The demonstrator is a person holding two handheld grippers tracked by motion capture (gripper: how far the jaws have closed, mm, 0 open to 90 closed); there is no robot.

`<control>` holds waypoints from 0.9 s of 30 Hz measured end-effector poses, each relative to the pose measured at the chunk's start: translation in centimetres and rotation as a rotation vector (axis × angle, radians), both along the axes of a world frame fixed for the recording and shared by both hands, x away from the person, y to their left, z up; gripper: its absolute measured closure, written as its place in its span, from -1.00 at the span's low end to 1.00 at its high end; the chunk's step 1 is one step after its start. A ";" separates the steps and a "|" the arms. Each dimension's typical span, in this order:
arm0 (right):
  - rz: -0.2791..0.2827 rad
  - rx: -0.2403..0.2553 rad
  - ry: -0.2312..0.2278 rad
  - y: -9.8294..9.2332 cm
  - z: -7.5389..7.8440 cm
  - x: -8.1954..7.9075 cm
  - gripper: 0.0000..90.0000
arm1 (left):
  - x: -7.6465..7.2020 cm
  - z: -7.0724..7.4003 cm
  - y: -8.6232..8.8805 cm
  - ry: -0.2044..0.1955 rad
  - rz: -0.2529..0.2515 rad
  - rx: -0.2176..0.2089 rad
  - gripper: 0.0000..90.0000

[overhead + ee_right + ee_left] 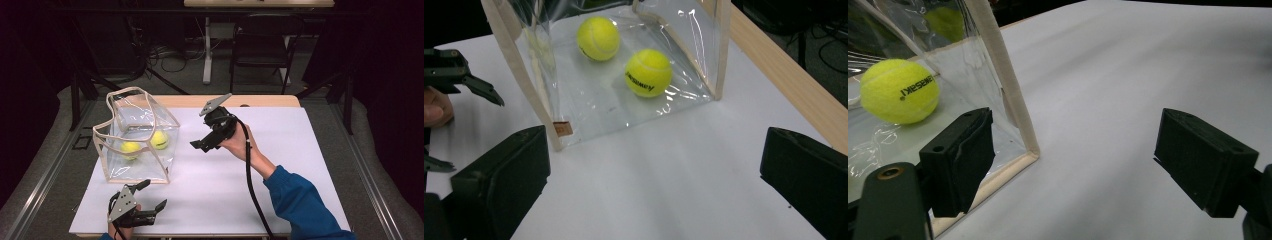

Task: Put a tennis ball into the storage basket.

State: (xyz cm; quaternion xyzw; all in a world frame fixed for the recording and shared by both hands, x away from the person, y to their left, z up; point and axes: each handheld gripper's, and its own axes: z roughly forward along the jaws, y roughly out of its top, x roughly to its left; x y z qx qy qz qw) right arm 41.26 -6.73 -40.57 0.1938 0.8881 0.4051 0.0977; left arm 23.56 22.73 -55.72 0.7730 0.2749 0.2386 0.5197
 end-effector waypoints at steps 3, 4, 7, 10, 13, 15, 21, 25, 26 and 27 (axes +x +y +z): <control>-0.008 -0.003 0.013 -0.7 -0.3 -0.2 -1.00 | 0.0 0.0 0.0 0.000 0.001 0.001 -0.64; -0.011 -0.003 0.016 -1.0 -0.4 -0.3 -1.00 | 0.0 0.0 0.0 0.000 0.001 0.002 -0.64; -0.019 -0.009 0.018 -1.6 -0.7 -0.6 -1.00 | 0.0 0.0 0.0 0.000 0.000 0.002 -0.64; -0.023 -0.013 0.017 -2.3 -1.0 -1.0 -1.00 | 0.0 0.0 0.0 -0.001 -0.001 0.003 -0.64; -0.028 -0.015 0.014 -3.0 -1.3 -1.4 -1.00 | 0.0 0.0 0.0 0.001 -0.002 0.002 -0.64; -0.030 -0.021 0.018 -3.3 -1.5 -1.6 -1.00 | 0.0 0.0 -0.1 0.001 -0.002 0.001 -0.64; -0.031 -0.037 0.012 -4.2 -2.0 -2.3 -1.00 | 0.0 0.0 -0.1 -0.001 0.000 0.002 -0.64; -0.030 -0.041 0.011 -4.7 -2.1 -2.8 -1.00 | 0.0 0.0 -0.1 -0.001 0.001 0.001 -0.64; -0.030 -0.042 0.010 -4.8 -2.1 -2.9 -1.00 | 0.0 0.0 -0.1 -0.001 0.001 0.002 -0.64; -0.030 -0.041 0.008 -5.0 -2.2 -3.0 -1.00 | 0.0 0.0 -0.1 -0.002 0.001 0.001 -0.64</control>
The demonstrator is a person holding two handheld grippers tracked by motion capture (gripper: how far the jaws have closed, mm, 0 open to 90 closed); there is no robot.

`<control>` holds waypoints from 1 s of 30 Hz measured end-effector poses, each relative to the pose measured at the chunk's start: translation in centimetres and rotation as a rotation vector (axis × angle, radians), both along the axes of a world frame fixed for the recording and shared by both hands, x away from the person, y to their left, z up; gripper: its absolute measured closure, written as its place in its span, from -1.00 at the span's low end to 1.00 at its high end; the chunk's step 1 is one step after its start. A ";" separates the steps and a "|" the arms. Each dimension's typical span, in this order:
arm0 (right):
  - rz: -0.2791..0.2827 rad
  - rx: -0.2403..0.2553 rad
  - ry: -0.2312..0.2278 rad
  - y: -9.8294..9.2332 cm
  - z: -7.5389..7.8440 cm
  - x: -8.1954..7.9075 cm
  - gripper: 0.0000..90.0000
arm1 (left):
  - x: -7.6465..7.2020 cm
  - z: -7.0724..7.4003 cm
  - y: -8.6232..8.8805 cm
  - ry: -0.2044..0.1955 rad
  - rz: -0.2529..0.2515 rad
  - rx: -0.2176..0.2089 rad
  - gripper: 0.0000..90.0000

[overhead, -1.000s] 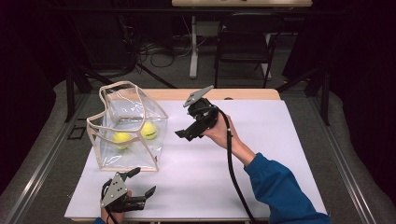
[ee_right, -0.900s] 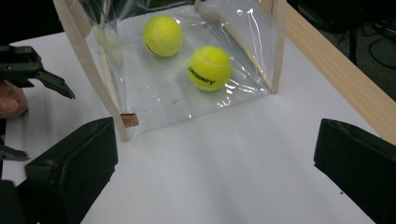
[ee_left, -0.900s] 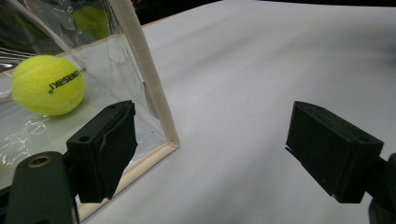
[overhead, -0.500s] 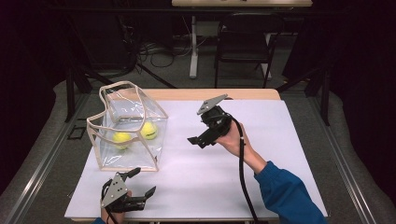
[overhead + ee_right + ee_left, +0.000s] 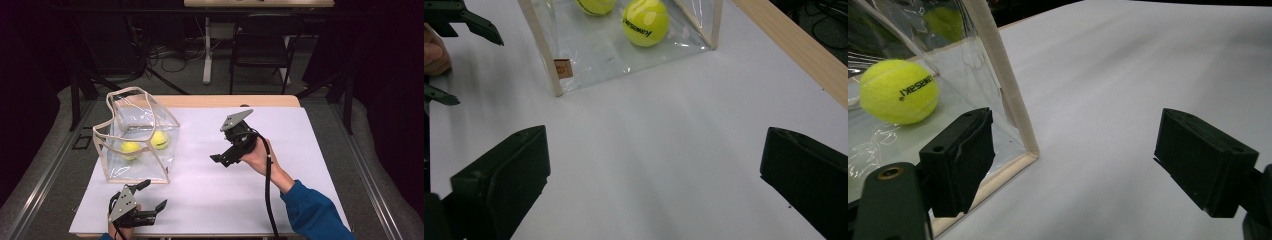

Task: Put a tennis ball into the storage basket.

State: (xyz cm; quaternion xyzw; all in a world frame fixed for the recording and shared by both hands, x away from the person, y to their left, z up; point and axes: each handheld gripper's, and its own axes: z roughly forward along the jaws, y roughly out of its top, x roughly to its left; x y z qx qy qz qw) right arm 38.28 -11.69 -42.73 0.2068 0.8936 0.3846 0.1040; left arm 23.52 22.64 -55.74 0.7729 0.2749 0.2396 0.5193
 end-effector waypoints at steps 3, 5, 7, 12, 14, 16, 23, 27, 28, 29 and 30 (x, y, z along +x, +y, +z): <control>-0.004 -0.002 -0.001 -0.4 -0.1 -0.4 -1.00 | 0.0 0.0 0.0 0.001 -0.001 0.000 -0.64; -0.008 -0.007 -0.002 -0.7 -0.2 -0.6 -1.00 | 0.0 0.0 0.0 0.000 -0.001 0.001 -0.64; -0.010 -0.007 -0.004 -1.0 -0.4 -0.8 -1.00 | 0.0 0.0 0.0 0.000 -0.001 0.001 -0.64; -0.018 -0.018 0.001 -1.7 -0.9 -1.3 -1.00 | 0.0 0.0 0.0 0.000 0.000 0.001 -0.64; -0.017 -0.018 0.002 -2.0 -1.0 -1.4 -1.00 | 0.0 0.0 0.0 0.001 0.000 0.002 -0.64; -0.020 -0.019 0.001 -2.3 -1.1 -1.5 -1.00 | 0.0 0.0 0.0 0.000 0.001 0.001 -0.64; -0.037 -0.031 0.004 -3.5 -1.7 -2.1 -1.00 | 0.0 0.0 0.0 0.000 0.001 0.001 -0.64; -0.050 -0.033 0.002 -4.1 -2.1 -2.4 -1.00 | 0.0 0.0 0.0 0.000 0.003 0.001 -0.64; -0.051 -0.034 0.002 -4.3 -2.1 -2.5 -1.00 | 0.0 0.0 0.0 0.000 0.003 0.002 -0.64; -0.052 -0.032 -0.001 -4.5 -2.2 -2.6 -1.00 | 0.0 0.0 0.0 -0.001 0.003 0.002 -0.64; -0.058 -0.034 0.001 -4.6 -2.3 -2.7 -1.00 | 0.0 0.0 0.0 0.000 0.003 0.002 -0.64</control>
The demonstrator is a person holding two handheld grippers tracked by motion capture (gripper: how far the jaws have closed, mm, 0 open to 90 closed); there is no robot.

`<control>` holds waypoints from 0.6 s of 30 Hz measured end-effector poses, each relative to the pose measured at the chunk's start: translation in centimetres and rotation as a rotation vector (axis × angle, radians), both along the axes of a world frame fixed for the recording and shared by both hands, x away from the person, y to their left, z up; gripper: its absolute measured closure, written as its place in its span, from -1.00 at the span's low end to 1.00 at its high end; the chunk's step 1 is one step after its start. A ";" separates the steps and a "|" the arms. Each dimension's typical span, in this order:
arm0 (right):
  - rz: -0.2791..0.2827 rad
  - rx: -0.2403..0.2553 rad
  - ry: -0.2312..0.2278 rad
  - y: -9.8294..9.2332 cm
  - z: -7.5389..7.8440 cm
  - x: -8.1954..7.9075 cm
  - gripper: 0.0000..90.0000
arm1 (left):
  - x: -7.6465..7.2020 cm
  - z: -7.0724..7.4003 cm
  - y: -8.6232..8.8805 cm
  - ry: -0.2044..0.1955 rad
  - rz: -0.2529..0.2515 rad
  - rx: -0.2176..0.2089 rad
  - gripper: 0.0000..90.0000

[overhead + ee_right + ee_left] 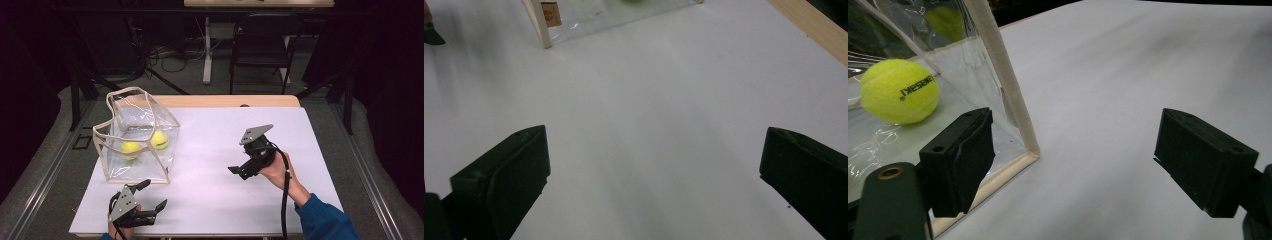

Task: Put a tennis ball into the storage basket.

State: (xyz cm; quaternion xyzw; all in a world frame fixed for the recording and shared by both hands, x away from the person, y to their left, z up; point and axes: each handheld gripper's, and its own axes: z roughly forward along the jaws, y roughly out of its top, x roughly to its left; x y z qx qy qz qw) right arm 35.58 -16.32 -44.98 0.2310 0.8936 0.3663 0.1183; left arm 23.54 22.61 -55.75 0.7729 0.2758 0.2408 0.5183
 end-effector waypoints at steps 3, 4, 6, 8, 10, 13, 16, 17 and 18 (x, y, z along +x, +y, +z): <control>-0.008 -0.001 -0.003 -0.5 -0.2 -0.3 -1.00 | 0.0 0.0 0.0 0.000 0.000 0.000 -0.64; -0.011 -0.002 -0.004 -0.6 -0.3 -0.4 -1.00 | 0.0 0.0 0.0 -0.001 0.000 0.001 -0.64; -0.012 -0.003 -0.006 -0.9 -0.4 -0.6 -1.00 | 0.0 0.0 0.0 0.000 0.000 0.001 -0.64; -0.016 -0.003 -0.006 -1.3 -0.5 -0.9 -1.00 | 0.0 0.0 0.0 -0.001 0.002 -0.001 -0.64; -0.017 -0.002 -0.009 -1.7 -0.7 -1.1 -1.00 | 0.0 0.0 0.0 0.000 0.001 0.001 -0.64; -0.030 -0.001 -0.007 -2.2 -0.9 -1.4 -1.00 | 0.0 0.0 0.0 -0.001 0.002 0.000 -0.64; -0.039 -0.001 -0.006 -2.8 -1.2 -1.7 -1.00 | 0.0 0.0 0.0 0.000 0.002 0.001 -0.64; -0.042 -0.001 -0.007 -3.0 -1.3 -1.8 -1.00 | 0.0 0.0 0.0 0.000 0.002 0.001 -0.64; -0.049 -0.001 -0.006 -3.3 -1.4 -1.9 -1.00 | 0.0 0.0 0.0 -0.001 0.002 0.001 -0.64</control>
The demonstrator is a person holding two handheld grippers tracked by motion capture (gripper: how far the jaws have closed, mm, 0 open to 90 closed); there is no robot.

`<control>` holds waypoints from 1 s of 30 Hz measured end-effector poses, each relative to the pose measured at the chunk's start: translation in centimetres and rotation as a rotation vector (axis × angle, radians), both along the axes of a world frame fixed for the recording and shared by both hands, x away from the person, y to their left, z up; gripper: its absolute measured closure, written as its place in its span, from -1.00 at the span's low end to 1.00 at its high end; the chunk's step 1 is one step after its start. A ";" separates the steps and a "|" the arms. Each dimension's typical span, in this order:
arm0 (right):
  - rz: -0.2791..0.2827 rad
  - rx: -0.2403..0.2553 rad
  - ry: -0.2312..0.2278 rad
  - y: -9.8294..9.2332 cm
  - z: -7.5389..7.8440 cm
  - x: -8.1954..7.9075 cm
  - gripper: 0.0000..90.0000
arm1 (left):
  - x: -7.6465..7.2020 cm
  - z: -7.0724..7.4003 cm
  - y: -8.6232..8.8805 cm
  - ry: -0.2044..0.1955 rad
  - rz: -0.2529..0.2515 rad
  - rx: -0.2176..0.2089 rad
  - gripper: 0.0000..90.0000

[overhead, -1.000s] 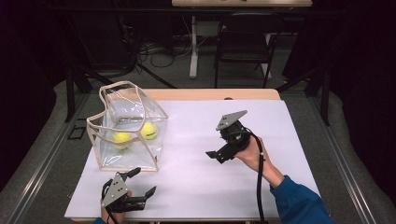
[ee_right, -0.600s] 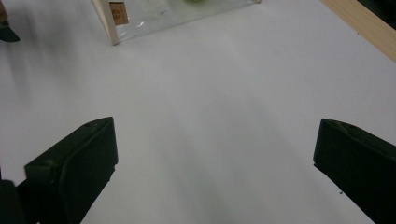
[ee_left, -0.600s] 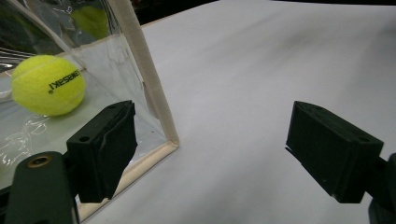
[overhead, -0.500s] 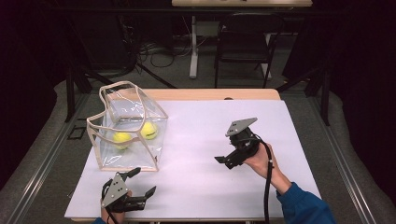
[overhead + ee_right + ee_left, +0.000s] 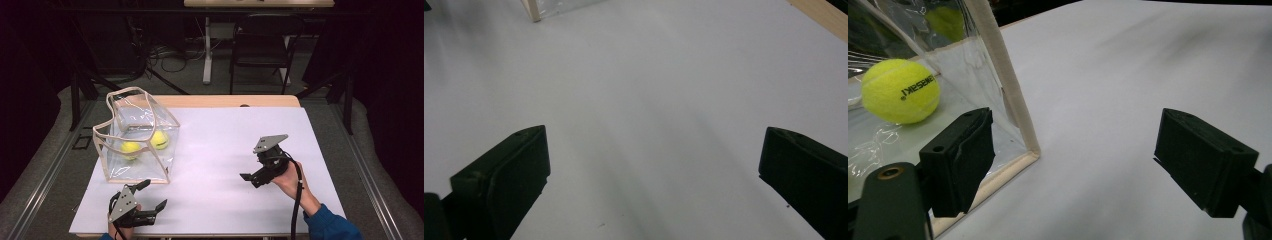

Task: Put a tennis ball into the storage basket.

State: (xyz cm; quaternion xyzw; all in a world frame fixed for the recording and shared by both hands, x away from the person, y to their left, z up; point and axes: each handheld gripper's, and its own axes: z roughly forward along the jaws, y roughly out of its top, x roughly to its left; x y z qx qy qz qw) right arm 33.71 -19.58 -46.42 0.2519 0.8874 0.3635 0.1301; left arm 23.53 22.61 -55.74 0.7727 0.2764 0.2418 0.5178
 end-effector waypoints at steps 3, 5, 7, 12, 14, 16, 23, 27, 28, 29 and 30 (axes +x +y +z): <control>-0.011 -0.001 0.002 -0.6 -0.4 -0.3 -1.00 | 0.0 0.0 0.0 0.000 0.000 0.001 -0.64; -0.018 -0.009 0.007 -1.0 -0.6 -0.5 -1.00 | 0.0 0.0 0.0 0.000 0.001 0.001 -0.64; -0.025 -0.013 0.007 -1.3 -0.9 -0.7 -1.00 | 0.0 0.0 0.0 0.000 0.002 0.002 -0.64; -0.037 -0.017 0.025 -2.2 -1.7 -1.2 -1.00 | 0.0 0.0 0.0 -0.001 0.004 0.001 -0.64; -0.042 -0.017 0.034 -2.5 -2.1 -1.4 -1.00 | 0.0 0.0 0.0 -0.001 0.003 0.001 -0.64; -0.051 -0.033 0.033 -2.7 -2.6 -1.7 -1.00 | 0.0 0.0 0.0 -0.001 0.004 0.001 -0.64; -0.073 -0.056 0.052 -3.6 -3.9 -2.3 -1.00 | 0.0 0.0 0.0 -0.003 0.005 0.001 -0.64; -0.085 -0.047 0.057 -4.1 -4.5 -2.7 -1.00 | 0.0 0.0 0.0 -0.001 0.004 0.002 -0.64; -0.086 -0.051 0.056 -4.3 -4.6 -2.8 -1.00 | 0.0 0.0 0.0 -0.001 0.005 0.002 -0.64; -0.090 -0.052 0.054 -4.4 -4.7 -3.0 -1.00 | 0.0 0.0 0.0 -0.002 0.005 0.001 -0.64; -0.093 -0.053 0.055 -4.5 -4.9 -3.1 -1.00 | 0.0 0.0 0.0 -0.001 0.005 0.001 -0.64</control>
